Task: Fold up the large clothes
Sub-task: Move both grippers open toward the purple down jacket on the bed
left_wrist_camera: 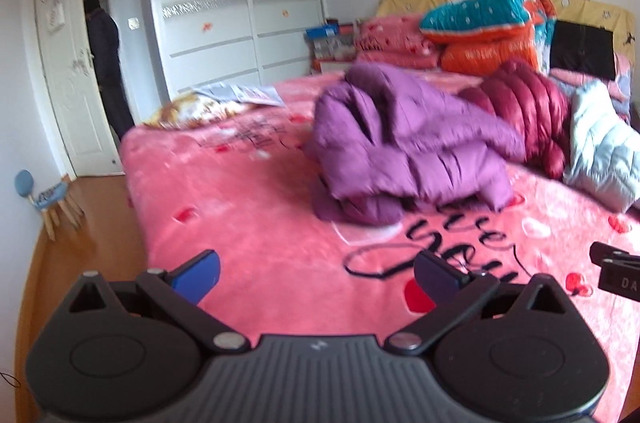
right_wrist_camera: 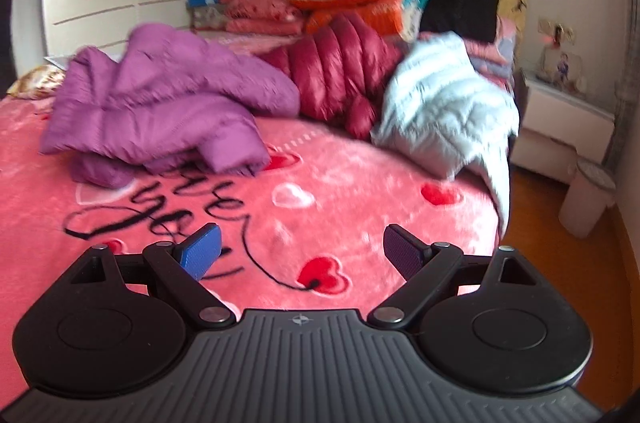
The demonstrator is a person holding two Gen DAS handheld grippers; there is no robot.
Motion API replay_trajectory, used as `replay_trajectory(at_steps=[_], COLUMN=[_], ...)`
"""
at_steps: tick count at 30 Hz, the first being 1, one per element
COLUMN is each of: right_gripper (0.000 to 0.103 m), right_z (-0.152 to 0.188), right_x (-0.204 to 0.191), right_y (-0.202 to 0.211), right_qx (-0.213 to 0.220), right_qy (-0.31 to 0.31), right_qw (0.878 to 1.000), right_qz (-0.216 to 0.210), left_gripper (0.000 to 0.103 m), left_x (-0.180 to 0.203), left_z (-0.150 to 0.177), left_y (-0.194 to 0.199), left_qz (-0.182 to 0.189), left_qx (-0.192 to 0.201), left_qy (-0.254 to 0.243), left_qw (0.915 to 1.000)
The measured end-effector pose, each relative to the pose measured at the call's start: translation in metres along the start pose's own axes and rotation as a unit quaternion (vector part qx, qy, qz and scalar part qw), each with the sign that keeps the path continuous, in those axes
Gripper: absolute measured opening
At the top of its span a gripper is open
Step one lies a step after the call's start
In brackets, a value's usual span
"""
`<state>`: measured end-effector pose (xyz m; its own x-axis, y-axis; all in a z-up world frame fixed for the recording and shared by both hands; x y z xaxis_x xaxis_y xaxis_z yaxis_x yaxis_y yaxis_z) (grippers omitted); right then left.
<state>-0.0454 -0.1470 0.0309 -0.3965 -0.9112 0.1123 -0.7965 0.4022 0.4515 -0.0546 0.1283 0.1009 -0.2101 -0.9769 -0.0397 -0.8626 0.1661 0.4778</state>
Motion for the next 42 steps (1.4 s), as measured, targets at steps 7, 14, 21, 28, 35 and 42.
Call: replay_trajectory(at_steps=[7,14,21,28,35,42], right_gripper=[0.103,0.103,0.103,0.103,0.103,0.103], right_z=[-0.04,-0.06,-0.073,-0.078,-0.075,-0.073], right_x=[-0.026,-0.042,-0.044,-0.05,-0.053,-0.052], right_y=[0.07,0.122,0.142,0.147,0.152,0.155], right_qx=[0.045,0.066,0.086,0.111,0.117,0.125], right_qy=[0.035,0.029,0.022,0.029,0.03,0.031], right_qw=[0.997,0.993,0.989,0.986,0.984,0.982], right_qz=[-0.051,-0.092,-0.115,-0.123,-0.132,-0.141], left_gripper=[0.103,0.102,0.103,0.103,0.103,0.103], left_x=[-0.014,-0.026,-0.037,-0.04,-0.043,-0.042], left_z=[-0.022,-0.037,-0.046,-0.048,-0.044,-0.043], left_y=[0.043,0.074,0.096,0.109,0.115,0.119], left_qz=[-0.016,-0.033,-0.039,-0.04,-0.043,-0.045], left_qx=[0.026,0.047,0.067,0.078,0.08,0.083], left_qy=[0.001,-0.002,0.011,0.02,0.023,0.021], left_qw=[0.9995,0.9984,0.9969,0.9959,0.9956,0.9954])
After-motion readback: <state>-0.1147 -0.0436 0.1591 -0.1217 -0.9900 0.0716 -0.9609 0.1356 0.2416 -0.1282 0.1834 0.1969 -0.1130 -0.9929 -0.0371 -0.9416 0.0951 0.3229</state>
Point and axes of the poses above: each gripper's, at about its wrist camera, not at the fingertips, and y roughly against the way its jaws point, x to its right, z to its underside, the point moved 10 cm from there along -y, roughly the way its jaws point, and after that the axes turned 10 degrees about z, right-handed, at the moved point
